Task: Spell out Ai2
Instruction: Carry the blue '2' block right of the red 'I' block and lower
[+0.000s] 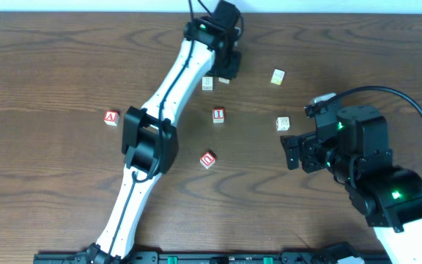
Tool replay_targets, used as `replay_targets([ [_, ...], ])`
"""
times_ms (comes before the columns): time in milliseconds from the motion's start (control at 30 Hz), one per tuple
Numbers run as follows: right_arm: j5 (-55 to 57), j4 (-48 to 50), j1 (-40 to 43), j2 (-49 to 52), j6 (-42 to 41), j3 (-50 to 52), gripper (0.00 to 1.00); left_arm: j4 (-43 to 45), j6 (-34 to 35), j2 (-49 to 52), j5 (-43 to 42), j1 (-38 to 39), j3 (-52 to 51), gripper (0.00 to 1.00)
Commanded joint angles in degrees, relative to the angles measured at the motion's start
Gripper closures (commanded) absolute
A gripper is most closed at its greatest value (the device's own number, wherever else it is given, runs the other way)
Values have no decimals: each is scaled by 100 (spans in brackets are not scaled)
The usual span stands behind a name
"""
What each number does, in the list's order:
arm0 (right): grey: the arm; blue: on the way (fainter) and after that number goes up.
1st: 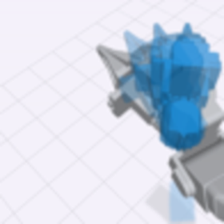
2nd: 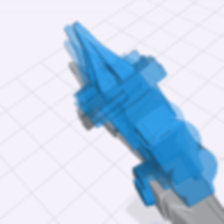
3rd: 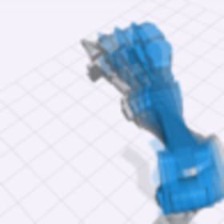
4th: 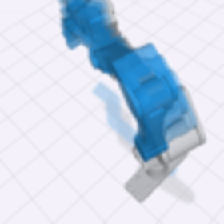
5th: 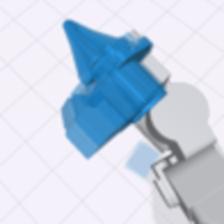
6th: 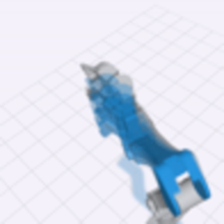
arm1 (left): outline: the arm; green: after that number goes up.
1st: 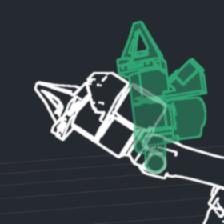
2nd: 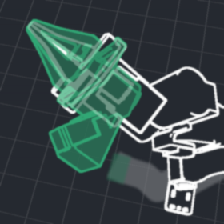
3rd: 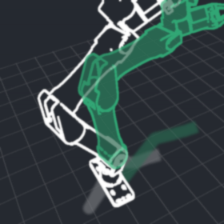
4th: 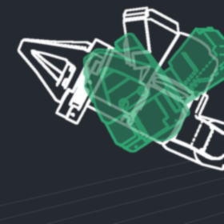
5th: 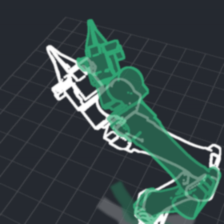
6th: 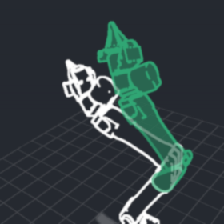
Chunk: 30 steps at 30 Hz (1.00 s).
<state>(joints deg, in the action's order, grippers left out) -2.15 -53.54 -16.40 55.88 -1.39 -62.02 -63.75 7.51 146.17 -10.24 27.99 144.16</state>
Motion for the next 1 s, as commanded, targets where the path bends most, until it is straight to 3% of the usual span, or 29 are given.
replay_targets([
  [0,-26,-4,28,-4,83,-4,1,-186,13,-177,262,254,127,94],
  [467,-26,-4,28,-4,83,-4,1,-540,59,-234,389,828,125,94],
  [733,-26,-4,28,-4,83,-4,1,-581,243,-409,1075,863,125,94],
  [867,-26,-4,28,-4,83,-4,1,-1032,407,-621,1908,870,118,94],
  [967,-26,-4,28,-4,83,-4,1,-1237,756,-778,1808,870,74,94],
])
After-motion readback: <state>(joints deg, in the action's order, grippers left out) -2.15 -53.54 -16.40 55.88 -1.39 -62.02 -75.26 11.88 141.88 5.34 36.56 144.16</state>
